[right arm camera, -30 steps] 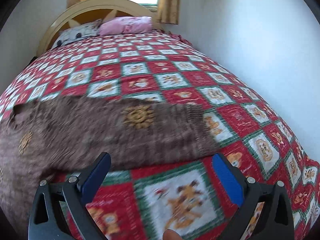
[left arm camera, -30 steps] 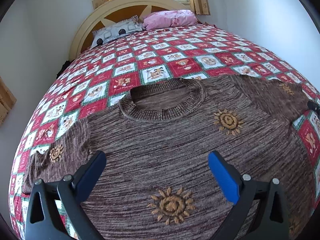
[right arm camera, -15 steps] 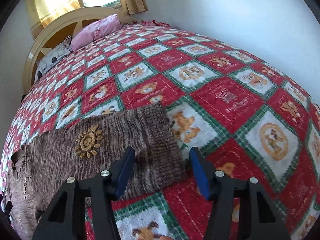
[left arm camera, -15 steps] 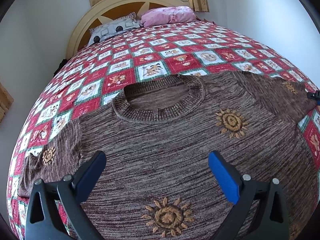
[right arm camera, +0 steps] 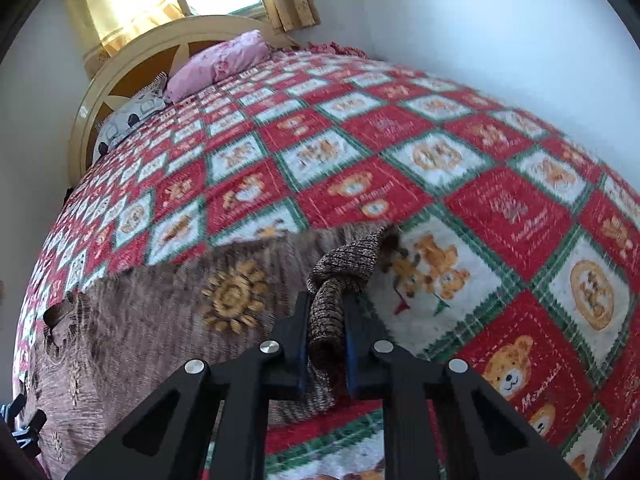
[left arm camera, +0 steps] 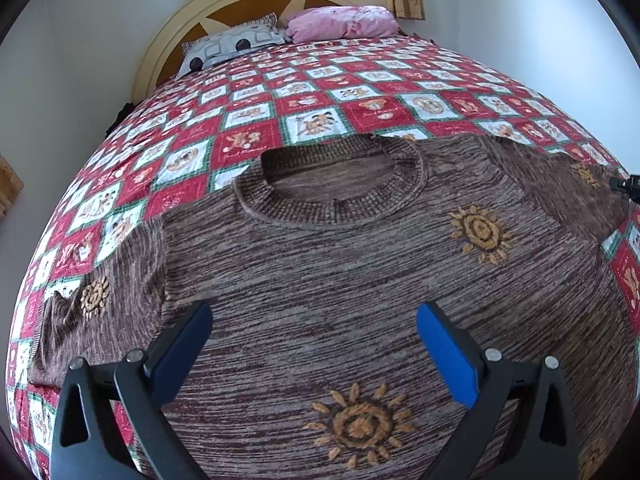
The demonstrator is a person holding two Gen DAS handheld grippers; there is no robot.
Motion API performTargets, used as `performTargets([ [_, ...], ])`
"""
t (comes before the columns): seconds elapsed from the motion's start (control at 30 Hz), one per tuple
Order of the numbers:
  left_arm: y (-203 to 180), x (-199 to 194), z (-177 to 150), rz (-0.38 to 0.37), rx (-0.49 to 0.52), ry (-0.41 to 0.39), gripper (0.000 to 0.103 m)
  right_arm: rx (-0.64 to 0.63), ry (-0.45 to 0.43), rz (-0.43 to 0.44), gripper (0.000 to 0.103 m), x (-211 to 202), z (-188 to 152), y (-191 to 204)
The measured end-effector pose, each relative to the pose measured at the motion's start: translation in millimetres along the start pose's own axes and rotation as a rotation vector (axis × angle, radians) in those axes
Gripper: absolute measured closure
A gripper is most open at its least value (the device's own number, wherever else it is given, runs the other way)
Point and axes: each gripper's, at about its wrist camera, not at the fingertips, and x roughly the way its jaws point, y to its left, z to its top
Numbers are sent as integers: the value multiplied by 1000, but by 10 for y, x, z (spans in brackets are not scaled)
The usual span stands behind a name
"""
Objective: Fold small clothes
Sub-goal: 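Fold the held sleeve across the sweater body with the right gripper, release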
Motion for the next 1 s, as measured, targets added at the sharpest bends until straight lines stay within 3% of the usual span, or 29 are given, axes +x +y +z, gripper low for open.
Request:
performTargets([
  [0.13, 121, -5, -31, 5, -21, 3, 0, -72, -57, 26, 89, -186, 73, 337],
  [0.4, 313, 25, -132, 25, -36, 28, 0, -283, -122, 184, 89, -525, 25, 1532],
  [0.53, 383, -1, -176, 42, -26, 25, 0, -392, -99, 257, 89, -518, -215, 2117],
  [0.73, 518, 4, -235, 63, -24, 36, 0, -510, -3, 352, 89, -290, -836, 2793],
  [0.9, 597, 30, -267, 85, -26, 49, 0, -577, 89, 382, 89, -131, -1284, 3018],
  [1.0, 599, 15, -272, 94, -23, 47, 0, -609, 162, 407, 82, -111, -1507, 3023],
])
